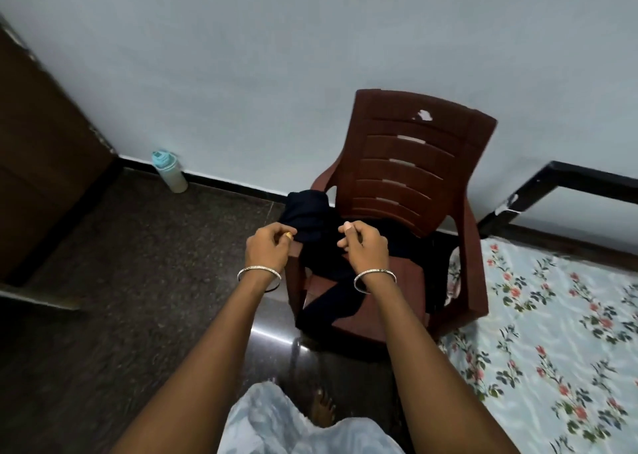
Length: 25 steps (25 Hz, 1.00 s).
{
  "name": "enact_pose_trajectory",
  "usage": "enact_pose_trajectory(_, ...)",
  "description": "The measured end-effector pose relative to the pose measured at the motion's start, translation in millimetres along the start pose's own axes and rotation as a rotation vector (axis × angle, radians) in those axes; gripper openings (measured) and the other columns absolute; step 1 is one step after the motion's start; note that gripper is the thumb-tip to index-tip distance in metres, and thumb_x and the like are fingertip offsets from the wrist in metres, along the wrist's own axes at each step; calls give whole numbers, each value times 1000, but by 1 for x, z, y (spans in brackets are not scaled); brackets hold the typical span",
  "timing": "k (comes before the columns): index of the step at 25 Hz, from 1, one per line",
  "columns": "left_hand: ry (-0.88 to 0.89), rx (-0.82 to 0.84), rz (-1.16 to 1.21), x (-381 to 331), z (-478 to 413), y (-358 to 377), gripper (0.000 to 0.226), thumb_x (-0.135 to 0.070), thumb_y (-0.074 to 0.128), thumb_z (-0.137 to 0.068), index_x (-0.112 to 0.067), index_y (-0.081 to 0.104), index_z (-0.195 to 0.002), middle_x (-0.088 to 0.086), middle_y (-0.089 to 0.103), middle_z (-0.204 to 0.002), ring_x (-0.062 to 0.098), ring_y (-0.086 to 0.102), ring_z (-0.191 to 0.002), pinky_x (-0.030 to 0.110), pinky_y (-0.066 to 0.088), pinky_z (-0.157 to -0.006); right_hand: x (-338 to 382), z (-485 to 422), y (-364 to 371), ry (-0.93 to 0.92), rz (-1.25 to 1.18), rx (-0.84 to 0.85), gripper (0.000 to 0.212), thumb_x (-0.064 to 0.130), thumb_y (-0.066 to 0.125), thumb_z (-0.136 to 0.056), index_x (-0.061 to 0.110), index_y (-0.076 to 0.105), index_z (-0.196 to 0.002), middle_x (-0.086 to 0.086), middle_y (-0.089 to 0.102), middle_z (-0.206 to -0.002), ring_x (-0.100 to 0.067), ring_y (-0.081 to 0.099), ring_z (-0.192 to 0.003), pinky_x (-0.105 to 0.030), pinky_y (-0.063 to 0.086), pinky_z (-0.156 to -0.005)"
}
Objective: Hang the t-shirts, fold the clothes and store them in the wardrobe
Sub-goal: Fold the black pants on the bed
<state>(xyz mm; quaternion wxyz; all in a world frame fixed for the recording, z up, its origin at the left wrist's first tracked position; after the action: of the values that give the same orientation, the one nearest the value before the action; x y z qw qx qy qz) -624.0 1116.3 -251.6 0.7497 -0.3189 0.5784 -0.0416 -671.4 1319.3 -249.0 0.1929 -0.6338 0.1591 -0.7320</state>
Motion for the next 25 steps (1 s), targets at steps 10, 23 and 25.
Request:
enact_pose_trajectory(10,-243,117,-47,73,-130,19,22,-9,61,-91,-24,76,-88,0,75,-91,18,68,-87,29,54,-82,-3,-121,116,152,465,233,34,22,60,-94,21,59,-127,-7,60,-126,-30,55,-120,-46,47,-98)
enact_pose_trajectory(23,-448,386,-175,172,-253,39,15,-20,61,-91,-18,76,-94,10,75,-97,32,71,-91,45,57,-85,-42,-209,180,222,873,138,27,28,66,-92,30,59,-118,1,58,-122,-25,47,-121,-49,27,-106)
enact_pose_trajectory(25,-500,443,-102,193,-270,58,16,-26,60,-88,-15,72,-85,15,74,-97,35,70,-94,49,57,-86,-38,-213,176,147,678,131,25,23,66,-92,24,64,-117,0,60,-120,-25,50,-120,-43,29,-105)
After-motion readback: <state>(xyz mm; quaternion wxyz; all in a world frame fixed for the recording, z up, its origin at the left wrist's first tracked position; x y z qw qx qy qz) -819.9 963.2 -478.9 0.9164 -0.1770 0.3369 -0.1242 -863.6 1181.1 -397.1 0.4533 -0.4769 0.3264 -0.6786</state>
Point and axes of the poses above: each hand's wrist, its own z-axis away from the middle knuckle, its own y-axis out of the palm, x = y × z, the point moved 3 cm from there along -z, towards the middle knuckle
